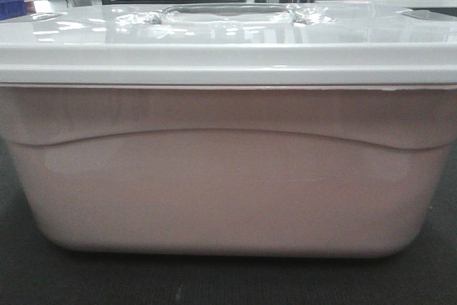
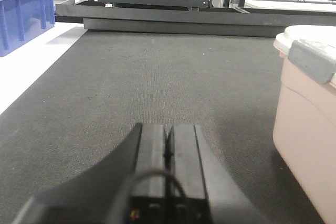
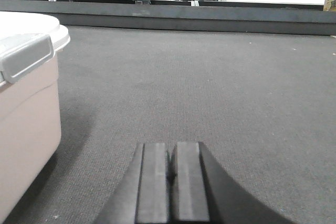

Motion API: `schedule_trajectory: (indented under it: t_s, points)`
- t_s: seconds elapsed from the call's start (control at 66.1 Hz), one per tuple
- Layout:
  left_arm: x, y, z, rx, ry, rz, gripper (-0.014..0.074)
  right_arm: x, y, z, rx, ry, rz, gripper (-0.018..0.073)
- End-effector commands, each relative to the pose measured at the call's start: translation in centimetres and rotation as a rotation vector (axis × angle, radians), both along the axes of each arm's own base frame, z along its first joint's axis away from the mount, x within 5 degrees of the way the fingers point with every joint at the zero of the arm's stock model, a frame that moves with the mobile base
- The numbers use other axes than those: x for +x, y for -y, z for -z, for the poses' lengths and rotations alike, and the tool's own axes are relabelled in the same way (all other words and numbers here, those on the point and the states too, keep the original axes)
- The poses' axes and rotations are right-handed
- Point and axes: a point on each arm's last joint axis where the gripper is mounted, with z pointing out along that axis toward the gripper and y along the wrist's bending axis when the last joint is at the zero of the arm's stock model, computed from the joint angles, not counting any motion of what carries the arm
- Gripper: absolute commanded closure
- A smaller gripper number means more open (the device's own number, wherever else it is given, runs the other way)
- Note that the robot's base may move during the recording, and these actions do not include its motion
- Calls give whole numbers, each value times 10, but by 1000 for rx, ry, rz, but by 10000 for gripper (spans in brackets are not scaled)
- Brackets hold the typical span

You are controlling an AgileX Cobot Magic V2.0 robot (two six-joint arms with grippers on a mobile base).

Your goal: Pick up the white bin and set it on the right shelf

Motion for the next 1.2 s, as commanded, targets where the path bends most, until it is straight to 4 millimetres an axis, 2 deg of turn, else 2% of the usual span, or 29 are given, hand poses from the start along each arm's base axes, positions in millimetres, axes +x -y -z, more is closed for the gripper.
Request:
schedule_trajectory:
  t_s: [0.0,1.18]
  points:
    - [-1,0,-9,-28,98,-2,722,-2,1,-10,-5,115,11,493]
    - [-2,0,-10,-33,109,-2,722,-2,1,-12,-4,129,11,493]
